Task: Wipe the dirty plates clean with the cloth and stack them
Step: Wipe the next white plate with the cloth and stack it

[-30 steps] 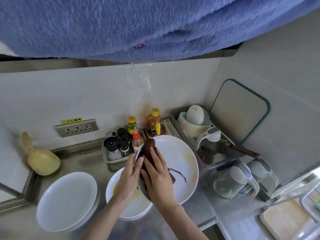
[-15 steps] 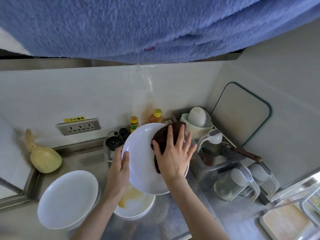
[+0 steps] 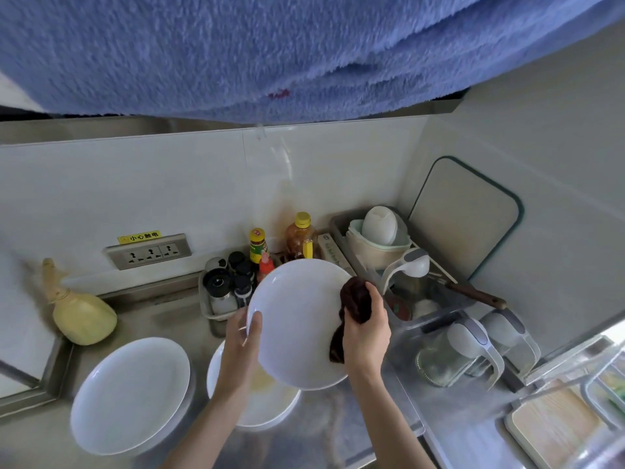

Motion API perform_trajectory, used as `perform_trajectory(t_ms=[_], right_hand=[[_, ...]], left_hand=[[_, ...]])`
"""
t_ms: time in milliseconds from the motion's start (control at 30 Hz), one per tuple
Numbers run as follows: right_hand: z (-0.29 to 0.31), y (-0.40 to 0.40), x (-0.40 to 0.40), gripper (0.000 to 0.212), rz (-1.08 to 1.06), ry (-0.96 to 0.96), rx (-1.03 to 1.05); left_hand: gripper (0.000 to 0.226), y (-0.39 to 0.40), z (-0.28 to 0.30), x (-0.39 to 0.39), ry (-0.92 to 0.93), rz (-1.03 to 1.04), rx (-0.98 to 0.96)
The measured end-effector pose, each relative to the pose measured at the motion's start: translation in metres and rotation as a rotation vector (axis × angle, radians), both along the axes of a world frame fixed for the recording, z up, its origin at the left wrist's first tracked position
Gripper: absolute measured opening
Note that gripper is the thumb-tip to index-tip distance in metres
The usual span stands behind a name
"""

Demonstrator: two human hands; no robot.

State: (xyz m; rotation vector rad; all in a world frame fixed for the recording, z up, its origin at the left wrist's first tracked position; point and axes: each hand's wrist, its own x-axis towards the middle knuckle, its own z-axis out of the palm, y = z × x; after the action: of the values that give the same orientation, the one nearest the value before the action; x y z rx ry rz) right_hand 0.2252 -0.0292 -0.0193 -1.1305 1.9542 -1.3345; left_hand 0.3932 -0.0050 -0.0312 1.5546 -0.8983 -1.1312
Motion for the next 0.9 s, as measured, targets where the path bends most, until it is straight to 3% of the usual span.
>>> perform_trajectory(t_ms=[33, 167, 333, 433, 500, 633, 700, 800, 900], right_hand=[[0.000, -0.001, -0.007, 0.055, 0.067, 0.077, -0.007], [0.009, -0.009, -0.026, 0.059, 0.443, 0.300, -0.075], [0.032, -0.022, -0.022, 0.059, 0.708, 0.429, -0.188], [0.038, -0.024, -0.013, 0.057, 0.644, 0.570, -0.204], [0.033, -0.025, -0.011, 0.054, 0.537, 0.647, -0.159], [0.015, -0.018, -0.009, 0.050, 0.197, 0.484, 0.059], [0.004, -0.013, -0.002, 0.051, 0.111, 0.432, 0.038], [0.000, -0.018, 0.011, 0.045, 0.147, 0.426, -0.133], [0.003, -0.021, 0.033, 0.046, 0.374, 0.527, -0.284]], left_hand=[[0.042, -0.009, 0.004, 0.008, -0.044, -0.050, -0.012], [0.013, -0.037, 0.048, 0.019, -0.148, -0.245, -0.100], [0.022, -0.056, 0.062, 0.009, -0.306, -0.647, -0.088], [0.036, -0.054, 0.051, 0.008, -0.246, -0.539, -0.124], [0.031, -0.048, 0.045, 0.008, -0.241, -0.417, -0.117], [0.037, -0.040, 0.053, 0.008, -0.097, -0.125, -0.108], [0.038, -0.037, 0.056, 0.007, -0.029, -0.106, -0.092], [0.037, -0.032, 0.053, 0.000, -0.017, -0.155, -0.091], [0.031, -0.031, 0.051, -0.009, 0.019, -0.157, -0.136]])
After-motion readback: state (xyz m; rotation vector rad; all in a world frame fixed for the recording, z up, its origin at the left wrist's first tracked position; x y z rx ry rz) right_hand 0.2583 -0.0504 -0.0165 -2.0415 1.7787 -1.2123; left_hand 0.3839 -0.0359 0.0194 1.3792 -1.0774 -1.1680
